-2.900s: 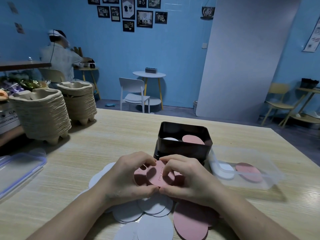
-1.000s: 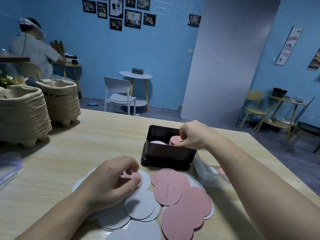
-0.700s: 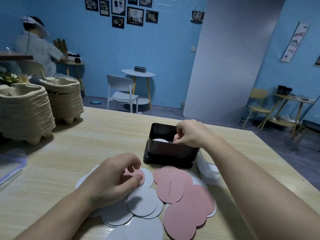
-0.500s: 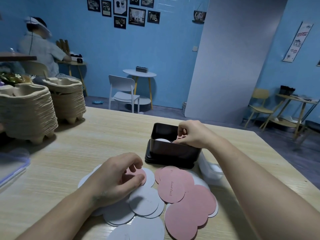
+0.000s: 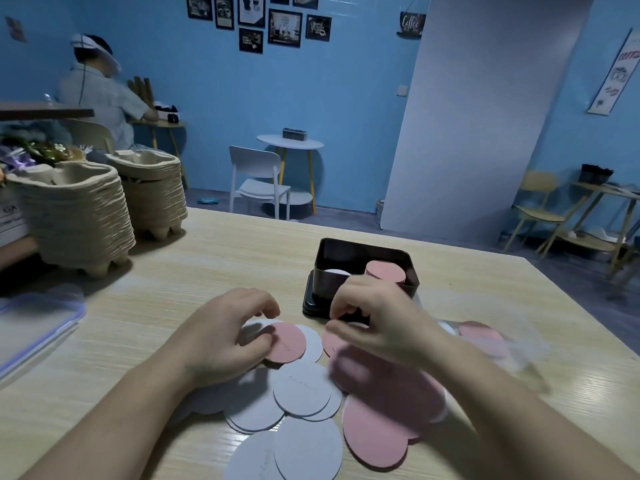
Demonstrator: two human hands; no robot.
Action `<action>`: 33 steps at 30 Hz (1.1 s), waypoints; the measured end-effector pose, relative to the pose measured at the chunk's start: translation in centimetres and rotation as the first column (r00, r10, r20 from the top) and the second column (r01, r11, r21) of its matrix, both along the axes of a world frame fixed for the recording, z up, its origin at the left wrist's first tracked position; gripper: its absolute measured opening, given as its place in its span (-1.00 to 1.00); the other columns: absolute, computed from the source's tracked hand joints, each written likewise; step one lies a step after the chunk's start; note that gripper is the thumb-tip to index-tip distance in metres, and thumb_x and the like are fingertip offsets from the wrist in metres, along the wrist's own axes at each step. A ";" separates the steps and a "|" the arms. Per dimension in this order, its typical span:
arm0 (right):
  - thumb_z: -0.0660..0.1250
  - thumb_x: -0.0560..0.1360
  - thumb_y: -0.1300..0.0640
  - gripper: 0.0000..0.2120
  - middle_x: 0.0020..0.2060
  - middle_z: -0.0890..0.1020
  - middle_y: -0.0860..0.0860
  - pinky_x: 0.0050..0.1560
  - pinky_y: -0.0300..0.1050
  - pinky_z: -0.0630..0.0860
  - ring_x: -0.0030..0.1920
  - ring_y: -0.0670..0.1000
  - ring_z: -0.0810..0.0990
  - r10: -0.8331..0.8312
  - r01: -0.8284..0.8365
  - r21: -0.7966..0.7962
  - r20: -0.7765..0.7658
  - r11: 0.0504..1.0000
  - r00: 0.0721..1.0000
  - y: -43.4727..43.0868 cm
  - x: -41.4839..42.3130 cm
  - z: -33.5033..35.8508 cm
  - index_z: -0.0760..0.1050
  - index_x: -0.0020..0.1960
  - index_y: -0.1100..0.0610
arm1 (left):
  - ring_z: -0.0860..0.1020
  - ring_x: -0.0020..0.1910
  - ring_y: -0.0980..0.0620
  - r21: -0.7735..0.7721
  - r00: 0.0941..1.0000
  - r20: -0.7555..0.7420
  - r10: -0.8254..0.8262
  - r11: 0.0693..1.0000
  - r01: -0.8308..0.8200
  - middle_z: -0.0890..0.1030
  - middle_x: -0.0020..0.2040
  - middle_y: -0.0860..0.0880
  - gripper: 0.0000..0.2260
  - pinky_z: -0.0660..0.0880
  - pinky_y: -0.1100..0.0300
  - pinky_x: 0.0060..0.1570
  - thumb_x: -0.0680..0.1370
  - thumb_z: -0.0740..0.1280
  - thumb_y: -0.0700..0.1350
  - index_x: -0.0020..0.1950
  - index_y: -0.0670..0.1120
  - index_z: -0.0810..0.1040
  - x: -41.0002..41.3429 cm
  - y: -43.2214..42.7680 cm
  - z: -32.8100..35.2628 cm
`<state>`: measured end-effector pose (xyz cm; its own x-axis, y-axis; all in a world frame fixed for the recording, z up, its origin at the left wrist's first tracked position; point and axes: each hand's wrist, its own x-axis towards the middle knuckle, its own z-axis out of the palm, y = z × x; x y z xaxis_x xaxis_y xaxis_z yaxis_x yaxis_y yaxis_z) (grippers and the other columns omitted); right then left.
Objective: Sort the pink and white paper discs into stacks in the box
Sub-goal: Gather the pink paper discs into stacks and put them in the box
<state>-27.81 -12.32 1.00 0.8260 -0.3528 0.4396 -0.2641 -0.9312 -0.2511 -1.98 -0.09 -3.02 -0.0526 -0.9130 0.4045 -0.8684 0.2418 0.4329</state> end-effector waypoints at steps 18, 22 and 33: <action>0.43 0.40 0.23 -0.40 0.51 0.42 -0.21 0.45 -0.29 0.30 0.49 -0.28 0.30 0.083 0.054 0.267 -0.478 0.962 0.874 1.3 -4.1 0.6 0.54 0.43 -0.05 | 0.50 0.10 0.19 0.141 0.994 0.088 -0.064 0.989 0.051 0.57 0.05 0.28 -0.60 0.45 0.10 0.13 0.36 0.36 0.12 0.20 0.20 0.50 -0.1 -0.5 -0.6; 0.44 0.41 0.20 -0.45 0.46 0.49 -0.19 0.41 -0.31 0.33 0.45 -0.34 0.33 0.070 0.038 0.243 -0.422 0.969 0.904 1.0 -4.0 0.2 0.57 0.39 -0.03 | 0.52 0.08 0.18 0.117 0.996 0.071 -0.060 0.992 0.051 0.59 0.03 0.26 -0.63 0.48 0.09 0.09 0.38 0.37 0.13 0.18 0.20 0.51 -0.1 -0.4 -0.7; 0.47 0.48 -0.15 -0.67 0.13 0.62 -0.15 0.13 -0.02 0.57 0.15 -0.07 0.62 0.030 0.026 0.254 -0.217 0.967 0.976 1.5 -2.7 -1.5 0.60 0.18 -0.06 | 0.58 0.12 0.13 0.023 0.997 -0.067 -0.046 0.999 0.048 0.58 0.05 0.24 -0.66 0.56 0.11 0.04 0.40 0.43 0.07 0.16 0.13 0.54 -0.3 -0.2 -0.2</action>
<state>-30.48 -10.82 -0.51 0.8921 -0.4277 0.1457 -0.3369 -0.8446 -0.4161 -2.24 -0.33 -3.26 -0.0693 -0.9199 0.3861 -0.8254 0.2702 0.4957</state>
